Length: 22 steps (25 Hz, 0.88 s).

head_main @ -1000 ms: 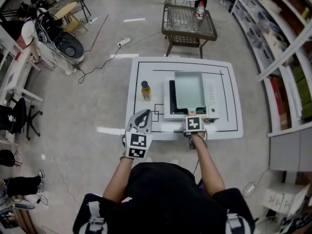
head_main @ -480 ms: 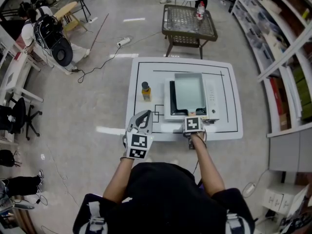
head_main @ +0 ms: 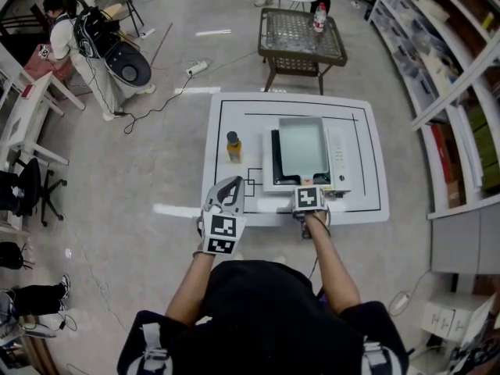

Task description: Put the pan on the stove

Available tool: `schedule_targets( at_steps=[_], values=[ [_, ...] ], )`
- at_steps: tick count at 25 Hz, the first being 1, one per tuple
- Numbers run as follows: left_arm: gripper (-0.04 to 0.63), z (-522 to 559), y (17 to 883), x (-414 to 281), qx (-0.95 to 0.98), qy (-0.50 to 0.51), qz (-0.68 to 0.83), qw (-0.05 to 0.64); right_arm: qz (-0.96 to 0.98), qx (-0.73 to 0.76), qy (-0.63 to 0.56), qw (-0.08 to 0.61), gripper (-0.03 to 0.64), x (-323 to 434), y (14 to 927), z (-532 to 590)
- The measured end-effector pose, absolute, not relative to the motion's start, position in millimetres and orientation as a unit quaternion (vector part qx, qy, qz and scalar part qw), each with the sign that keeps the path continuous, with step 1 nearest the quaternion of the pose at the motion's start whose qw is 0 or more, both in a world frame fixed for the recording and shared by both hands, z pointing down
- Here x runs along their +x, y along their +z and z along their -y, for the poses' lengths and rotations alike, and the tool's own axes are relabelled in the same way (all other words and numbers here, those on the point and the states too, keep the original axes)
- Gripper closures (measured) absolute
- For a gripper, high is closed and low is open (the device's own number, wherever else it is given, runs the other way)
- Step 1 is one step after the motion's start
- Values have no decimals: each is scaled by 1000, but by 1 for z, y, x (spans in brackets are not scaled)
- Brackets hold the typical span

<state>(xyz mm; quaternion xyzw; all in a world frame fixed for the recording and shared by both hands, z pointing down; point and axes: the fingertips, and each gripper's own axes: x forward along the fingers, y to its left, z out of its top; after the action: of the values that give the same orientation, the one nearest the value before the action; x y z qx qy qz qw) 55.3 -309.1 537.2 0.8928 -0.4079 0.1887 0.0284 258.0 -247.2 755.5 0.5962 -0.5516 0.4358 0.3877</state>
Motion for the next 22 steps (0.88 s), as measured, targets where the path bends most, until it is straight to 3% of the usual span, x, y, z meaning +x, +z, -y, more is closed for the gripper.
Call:
schedule_targets(
  at_steps=[5, 18, 22],
  values=[
    [571, 307, 539, 56, 895, 187, 404, 30, 559, 596, 435, 379, 558, 256, 753, 251],
    [571, 299, 538, 59, 899, 185, 396, 28, 580, 615, 445, 296, 442, 257, 710, 266],
    [571, 297, 538, 60, 902, 186, 389, 26, 588, 626, 429, 281, 434, 261, 701, 273]
  ],
)
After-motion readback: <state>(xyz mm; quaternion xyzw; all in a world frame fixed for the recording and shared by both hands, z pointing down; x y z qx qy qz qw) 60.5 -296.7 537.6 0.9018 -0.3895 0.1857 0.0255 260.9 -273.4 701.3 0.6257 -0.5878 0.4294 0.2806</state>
